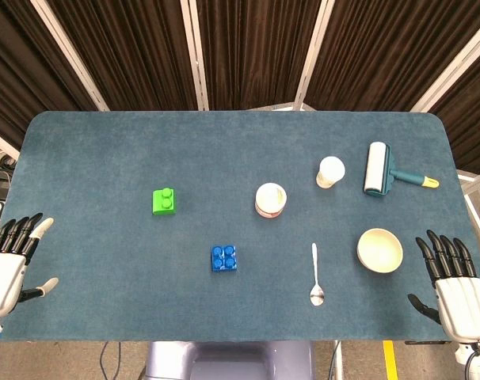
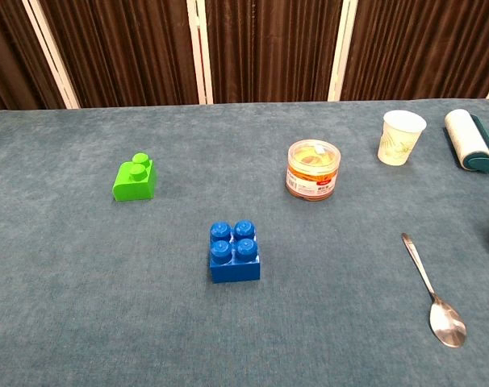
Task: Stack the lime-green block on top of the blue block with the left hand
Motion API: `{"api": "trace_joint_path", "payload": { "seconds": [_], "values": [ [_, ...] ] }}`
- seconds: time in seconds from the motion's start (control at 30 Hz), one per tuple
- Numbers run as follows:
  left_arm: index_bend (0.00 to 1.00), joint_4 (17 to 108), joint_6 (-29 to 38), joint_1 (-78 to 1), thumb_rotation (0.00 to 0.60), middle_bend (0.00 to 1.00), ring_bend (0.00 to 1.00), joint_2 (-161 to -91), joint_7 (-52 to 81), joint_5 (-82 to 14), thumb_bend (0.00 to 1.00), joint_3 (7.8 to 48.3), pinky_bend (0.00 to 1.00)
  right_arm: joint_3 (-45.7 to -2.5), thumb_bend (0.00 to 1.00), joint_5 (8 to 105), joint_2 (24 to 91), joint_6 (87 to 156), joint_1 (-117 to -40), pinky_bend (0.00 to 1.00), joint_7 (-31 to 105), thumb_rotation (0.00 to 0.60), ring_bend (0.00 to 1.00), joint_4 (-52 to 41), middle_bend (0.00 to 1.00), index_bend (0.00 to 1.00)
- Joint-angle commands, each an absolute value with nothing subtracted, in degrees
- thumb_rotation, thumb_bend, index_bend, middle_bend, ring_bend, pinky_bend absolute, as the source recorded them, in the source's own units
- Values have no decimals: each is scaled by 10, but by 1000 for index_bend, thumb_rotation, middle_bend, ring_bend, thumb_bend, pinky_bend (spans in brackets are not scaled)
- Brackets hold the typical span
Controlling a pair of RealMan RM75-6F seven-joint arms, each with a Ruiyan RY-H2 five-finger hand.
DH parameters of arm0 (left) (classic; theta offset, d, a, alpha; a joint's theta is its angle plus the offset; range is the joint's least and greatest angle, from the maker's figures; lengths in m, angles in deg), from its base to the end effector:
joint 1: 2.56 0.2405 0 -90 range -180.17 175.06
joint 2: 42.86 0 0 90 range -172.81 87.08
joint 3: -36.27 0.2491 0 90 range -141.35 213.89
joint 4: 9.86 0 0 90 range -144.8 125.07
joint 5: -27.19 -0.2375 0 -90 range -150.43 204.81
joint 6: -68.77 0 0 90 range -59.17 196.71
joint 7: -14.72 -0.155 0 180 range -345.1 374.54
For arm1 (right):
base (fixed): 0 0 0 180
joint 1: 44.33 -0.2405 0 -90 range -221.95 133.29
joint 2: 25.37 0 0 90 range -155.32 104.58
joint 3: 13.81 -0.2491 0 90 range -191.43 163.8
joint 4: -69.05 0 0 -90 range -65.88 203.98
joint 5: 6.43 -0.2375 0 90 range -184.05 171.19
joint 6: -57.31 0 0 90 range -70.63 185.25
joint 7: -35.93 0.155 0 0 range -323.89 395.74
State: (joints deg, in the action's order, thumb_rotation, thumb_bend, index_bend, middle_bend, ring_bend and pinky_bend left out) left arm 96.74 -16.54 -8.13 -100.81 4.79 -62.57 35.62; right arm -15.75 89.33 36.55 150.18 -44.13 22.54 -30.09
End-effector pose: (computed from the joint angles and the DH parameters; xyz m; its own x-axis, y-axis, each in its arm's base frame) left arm -0.2609 0.1834 0.1332 0.4326 0.0282 0.9011 0.8983 -0.0990 -0.4282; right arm -0.2777 -0.1606 0.1401 0.5276 0.1035 0.8431 -0.8405 -0.0806 0.5358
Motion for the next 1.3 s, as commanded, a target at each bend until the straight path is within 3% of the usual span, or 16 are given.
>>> {"api": "trace_joint_path", "payload": {
  "seconds": [0.03,0.2,0.37,0.73,1.0,1.1,1.3],
  "values": [
    [0,966,-164,-82,600,0,0,-1009,47,-624,33,356,0,-158,0,892,365,1501,-441,0,226,600,0,-301,0,0],
    [0,967,-153,-88,600,0,0,-1012,40,-614,32,351,0,-157,0,889,363,1495,-443,0,232,600,0,-306,0,0],
    [0,959,-107,-129,600,0,0,-1027,26,-566,32,314,0,-158,0,886,357,1494,-444,0,241,600,0,-311,0,0],
    [0,843,150,-330,600,0,0,-1115,38,-410,35,214,0,-167,0,876,354,1502,-442,0,244,600,0,-305,0,0],
    [0,684,291,-448,600,0,0,-1212,65,-346,44,196,2,-176,0,850,362,1497,-442,0,218,600,0,-304,0,0],
    [0,647,320,-477,600,15,22,-1236,63,-328,55,196,55,-180,0,834,363,1489,-444,0,218,600,0,-304,0,0],
    [56,594,349,-511,600,147,157,-1271,50,-300,117,204,186,-185,0,822,363,1480,-449,0,229,600,0,-293,0,0]
  ]
}}
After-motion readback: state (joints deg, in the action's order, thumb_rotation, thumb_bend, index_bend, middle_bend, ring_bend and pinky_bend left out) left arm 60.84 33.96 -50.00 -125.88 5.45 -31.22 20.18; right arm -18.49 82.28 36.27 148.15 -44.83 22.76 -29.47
